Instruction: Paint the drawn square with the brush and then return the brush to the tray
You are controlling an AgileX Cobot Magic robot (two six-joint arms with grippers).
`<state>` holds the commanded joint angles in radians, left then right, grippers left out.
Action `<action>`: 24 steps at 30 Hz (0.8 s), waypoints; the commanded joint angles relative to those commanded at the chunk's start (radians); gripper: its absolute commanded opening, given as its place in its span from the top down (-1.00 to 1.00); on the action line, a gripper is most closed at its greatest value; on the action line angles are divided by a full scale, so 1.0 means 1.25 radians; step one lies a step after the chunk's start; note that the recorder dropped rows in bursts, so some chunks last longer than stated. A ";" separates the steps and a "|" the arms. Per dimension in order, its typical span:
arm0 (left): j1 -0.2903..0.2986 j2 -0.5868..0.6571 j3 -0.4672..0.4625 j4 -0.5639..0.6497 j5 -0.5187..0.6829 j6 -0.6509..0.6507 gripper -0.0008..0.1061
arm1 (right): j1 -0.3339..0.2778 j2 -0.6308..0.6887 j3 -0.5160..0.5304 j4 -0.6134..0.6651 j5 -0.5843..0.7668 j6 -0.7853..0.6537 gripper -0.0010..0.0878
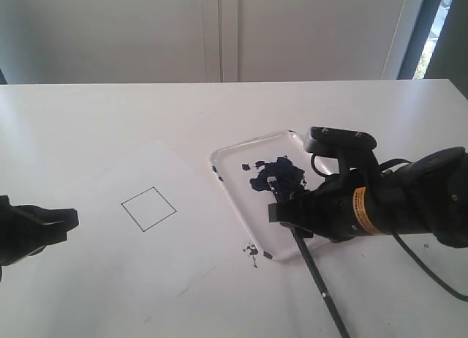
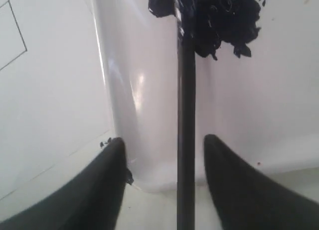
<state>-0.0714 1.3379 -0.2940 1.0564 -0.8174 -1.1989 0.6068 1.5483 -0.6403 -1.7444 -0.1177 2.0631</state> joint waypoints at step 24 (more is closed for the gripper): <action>0.000 0.000 0.000 0.030 0.000 -0.003 0.99 | 0.000 -0.106 0.131 0.000 -0.106 -0.007 -0.37</action>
<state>-0.0714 1.3379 -0.2940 1.0938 -0.8170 -1.2031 0.6068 1.4157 -0.4767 -1.7444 -0.2499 2.0543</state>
